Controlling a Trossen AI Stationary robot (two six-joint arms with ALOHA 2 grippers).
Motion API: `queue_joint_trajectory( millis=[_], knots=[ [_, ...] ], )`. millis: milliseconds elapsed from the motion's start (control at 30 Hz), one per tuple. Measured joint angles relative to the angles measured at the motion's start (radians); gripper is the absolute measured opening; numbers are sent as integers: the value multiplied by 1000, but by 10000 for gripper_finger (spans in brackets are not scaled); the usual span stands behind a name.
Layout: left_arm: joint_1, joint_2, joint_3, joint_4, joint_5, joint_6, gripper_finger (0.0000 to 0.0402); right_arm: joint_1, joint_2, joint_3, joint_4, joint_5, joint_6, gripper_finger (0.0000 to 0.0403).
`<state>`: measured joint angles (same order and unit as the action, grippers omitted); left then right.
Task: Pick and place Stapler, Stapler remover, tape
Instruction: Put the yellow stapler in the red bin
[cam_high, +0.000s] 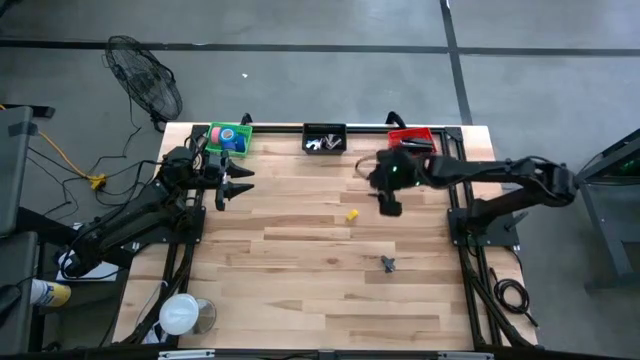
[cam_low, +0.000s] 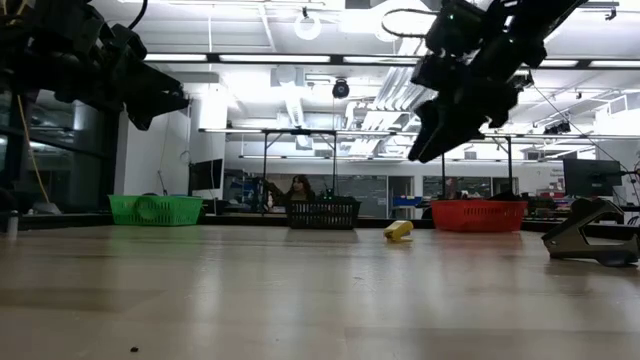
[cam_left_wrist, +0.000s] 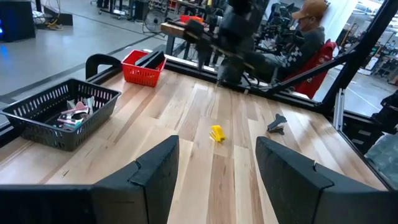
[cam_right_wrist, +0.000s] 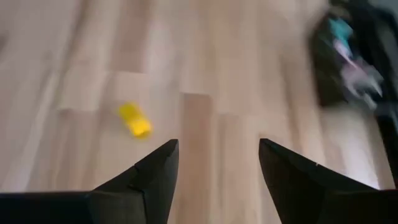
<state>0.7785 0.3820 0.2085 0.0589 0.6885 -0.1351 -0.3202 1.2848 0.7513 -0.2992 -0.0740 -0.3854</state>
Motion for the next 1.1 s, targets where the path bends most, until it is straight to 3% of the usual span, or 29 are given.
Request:
queue_joint_trajectory(
  millis=[167,500,1100],
  knots=[
    [0,0,0,0,0,0,211,101,97,0,84,65,-20,215],
    [0,0,0,0,0,0,211,168,310,-1,246,61,-50,215],
    [0,0,0,-2,1,1,211,173,379,-1,267,-6,-40,198]
  ],
)
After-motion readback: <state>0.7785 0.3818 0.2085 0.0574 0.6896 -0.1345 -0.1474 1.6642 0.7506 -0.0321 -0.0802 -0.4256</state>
